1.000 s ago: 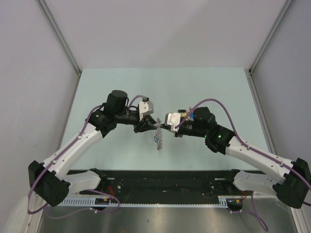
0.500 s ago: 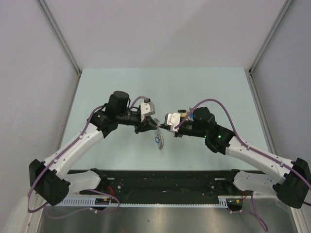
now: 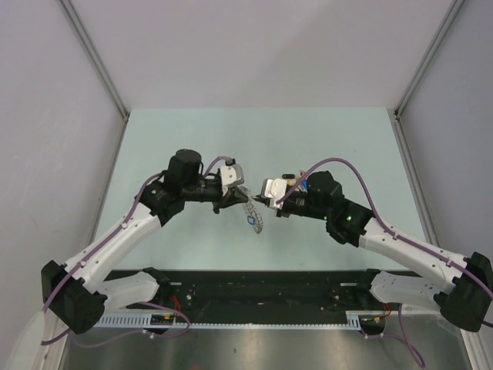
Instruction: Put the keys on the keyring
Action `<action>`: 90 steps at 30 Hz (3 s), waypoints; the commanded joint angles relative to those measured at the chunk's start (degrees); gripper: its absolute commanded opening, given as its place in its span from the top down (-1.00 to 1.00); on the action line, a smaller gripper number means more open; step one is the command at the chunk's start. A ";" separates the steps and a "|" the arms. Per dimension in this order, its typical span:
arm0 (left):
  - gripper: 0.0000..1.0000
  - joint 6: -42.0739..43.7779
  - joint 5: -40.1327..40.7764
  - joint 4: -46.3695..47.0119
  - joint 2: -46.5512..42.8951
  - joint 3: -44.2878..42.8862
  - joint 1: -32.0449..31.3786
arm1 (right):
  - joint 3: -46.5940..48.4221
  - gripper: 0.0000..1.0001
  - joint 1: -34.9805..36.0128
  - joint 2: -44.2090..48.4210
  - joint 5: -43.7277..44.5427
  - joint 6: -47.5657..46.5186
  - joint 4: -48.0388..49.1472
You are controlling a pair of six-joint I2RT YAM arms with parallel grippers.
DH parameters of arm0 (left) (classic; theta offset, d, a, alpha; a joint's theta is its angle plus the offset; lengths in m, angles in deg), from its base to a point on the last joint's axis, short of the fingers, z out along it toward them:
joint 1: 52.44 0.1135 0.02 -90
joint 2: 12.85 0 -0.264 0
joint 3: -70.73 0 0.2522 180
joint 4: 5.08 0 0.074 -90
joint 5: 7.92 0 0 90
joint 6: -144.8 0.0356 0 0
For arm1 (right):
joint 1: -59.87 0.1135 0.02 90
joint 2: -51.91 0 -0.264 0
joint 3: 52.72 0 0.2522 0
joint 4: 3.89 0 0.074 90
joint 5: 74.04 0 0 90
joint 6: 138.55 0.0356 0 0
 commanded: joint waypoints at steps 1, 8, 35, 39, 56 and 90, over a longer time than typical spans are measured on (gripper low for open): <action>0.99 -1.62 3.57 3.27 -4.04 1.03 0.18 | 2.69 1.00 -0.62 3.09 3.76 0.83 2.21; 0.99 -6.52 3.83 7.57 -7.02 2.26 0.80 | 1.54 1.00 -1.33 3.18 4.83 1.45 2.56; 0.99 -23.06 10.16 33.94 -15.11 11.66 0.98 | 0.49 1.00 -0.19 0.28 -1.06 3.03 2.83; 0.99 -23.50 10.77 34.83 -15.21 12.54 0.98 | 0.49 1.00 -0.36 0.19 -1.07 3.03 2.82; 0.98 -24.12 25.27 23.67 -14.07 12.28 3.61 | 0.40 -0.88 -0.97 9.41 24.58 15.77 5.38; -1.00 -29.65 38.01 12.68 4.67 -9.26 17.06 | 0.05 -0.99 -13.01 25.59 53.07 40.82 -25.55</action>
